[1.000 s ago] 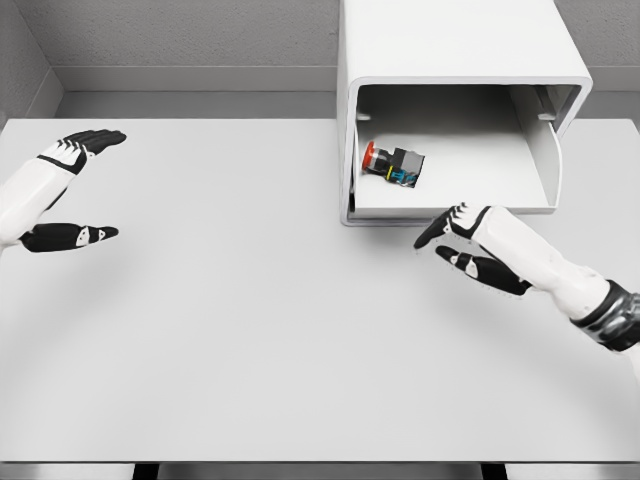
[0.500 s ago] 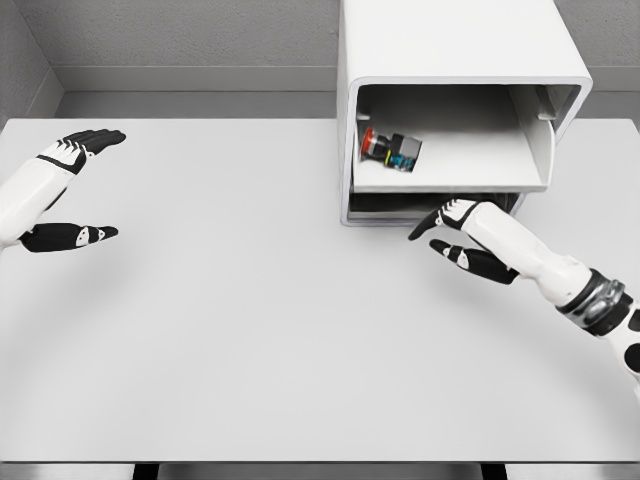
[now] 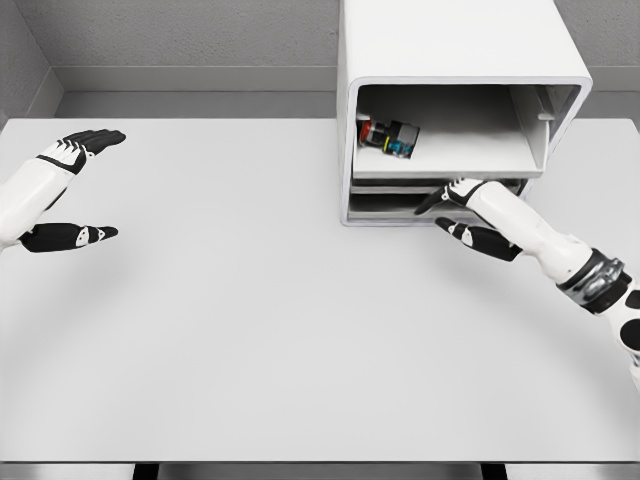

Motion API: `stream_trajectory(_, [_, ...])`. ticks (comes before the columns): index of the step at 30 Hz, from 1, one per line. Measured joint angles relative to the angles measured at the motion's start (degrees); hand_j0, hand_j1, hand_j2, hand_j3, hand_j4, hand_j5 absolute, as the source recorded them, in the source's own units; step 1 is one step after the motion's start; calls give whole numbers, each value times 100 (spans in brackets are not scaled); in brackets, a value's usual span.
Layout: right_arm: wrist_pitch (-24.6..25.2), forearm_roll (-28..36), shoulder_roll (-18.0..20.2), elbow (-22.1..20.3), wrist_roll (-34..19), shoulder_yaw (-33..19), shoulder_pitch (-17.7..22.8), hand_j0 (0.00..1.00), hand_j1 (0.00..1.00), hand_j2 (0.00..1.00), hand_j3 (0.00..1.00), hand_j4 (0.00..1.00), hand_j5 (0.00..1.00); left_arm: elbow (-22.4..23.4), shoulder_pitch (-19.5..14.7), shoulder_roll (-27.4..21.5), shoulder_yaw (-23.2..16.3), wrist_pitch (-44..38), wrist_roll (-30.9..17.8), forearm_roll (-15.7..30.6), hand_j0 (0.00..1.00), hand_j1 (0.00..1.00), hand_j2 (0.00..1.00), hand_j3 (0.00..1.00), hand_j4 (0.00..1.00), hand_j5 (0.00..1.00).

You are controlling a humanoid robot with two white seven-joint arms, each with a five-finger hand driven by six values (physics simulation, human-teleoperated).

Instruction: Slide open multi-storey tabletop storage cabinets and put open load switch and slide close multi-storey tabletop storage cabinets

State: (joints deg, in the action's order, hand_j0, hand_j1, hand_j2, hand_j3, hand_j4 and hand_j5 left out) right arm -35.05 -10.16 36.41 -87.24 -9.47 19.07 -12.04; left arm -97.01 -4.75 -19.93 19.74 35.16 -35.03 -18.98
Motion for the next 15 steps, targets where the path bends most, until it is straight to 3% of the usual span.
stream_trajectory(4, [-1,33,197,-102,26,-19,237,55,55,55,55,55,55,-1,0,6,-1,0,0,4,100,100,100,100,100,100])
stream_trajectory(11, [0,71,493,-198,63,-74,290,55,55,55,55,55,55,-5,79,13,-8,1,0,-4,100,100,100,100,100,100])
stream_trajectory(15, [-1,141,780,-207,71,-174,633,56,56,56,56,56,56,-6,97,24,-19,0,0,-112,100,100,100,100,100,100])
